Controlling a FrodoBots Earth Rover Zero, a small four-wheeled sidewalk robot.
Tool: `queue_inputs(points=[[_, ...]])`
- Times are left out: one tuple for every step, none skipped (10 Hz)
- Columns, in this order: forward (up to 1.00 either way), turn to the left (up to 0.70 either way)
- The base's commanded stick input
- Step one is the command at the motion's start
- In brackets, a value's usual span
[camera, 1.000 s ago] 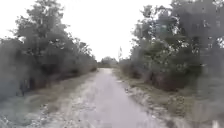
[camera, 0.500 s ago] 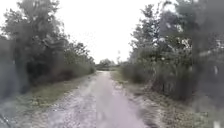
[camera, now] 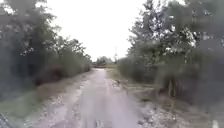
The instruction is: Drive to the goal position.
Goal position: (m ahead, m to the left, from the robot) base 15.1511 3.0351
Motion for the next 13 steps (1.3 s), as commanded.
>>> queue_inputs(points=[[1.0,0.0],[1.0,0.0],[1.0,0.0],[1.0,0.0],[1.0,0.0],[1.0,0.0],[1.0,0.0],[1.0,0.0],[1.0,0.0],[1.0,0.0],[1.0,0.0],[1.0,0.0],[1.0,0.0]])
